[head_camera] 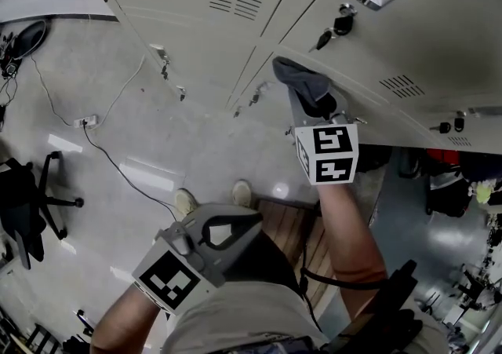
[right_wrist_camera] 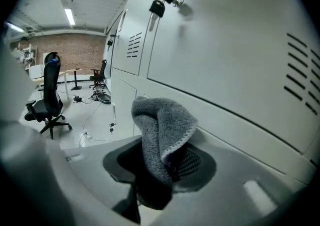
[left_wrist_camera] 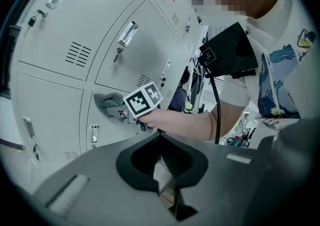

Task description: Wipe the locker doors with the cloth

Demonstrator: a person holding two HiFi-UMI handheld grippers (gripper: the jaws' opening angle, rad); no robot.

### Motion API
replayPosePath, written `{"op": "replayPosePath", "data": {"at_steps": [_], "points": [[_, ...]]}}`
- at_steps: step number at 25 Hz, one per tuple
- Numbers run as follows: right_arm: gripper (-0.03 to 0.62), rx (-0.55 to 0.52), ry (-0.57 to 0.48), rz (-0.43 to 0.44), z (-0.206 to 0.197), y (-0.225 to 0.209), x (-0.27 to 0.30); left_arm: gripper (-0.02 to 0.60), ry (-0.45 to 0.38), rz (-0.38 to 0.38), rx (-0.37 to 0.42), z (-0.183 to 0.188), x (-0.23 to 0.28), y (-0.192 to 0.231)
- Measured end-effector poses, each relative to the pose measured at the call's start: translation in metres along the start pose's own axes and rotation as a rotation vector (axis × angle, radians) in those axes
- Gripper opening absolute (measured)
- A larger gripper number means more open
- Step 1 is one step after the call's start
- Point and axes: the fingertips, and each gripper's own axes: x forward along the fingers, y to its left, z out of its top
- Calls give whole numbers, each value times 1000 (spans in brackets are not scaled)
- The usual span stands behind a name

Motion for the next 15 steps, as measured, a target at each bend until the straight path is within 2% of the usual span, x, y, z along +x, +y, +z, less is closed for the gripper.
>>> {"op": "replayPosePath", "data": {"at_steps": [8, 15], "points": [[146, -73, 65, -4, -21, 12, 23, 3, 4, 21, -15, -5, -3, 8], [147, -92, 122, -11, -44, 21, 41, 3, -2, 24, -23, -6, -3, 10]]}}
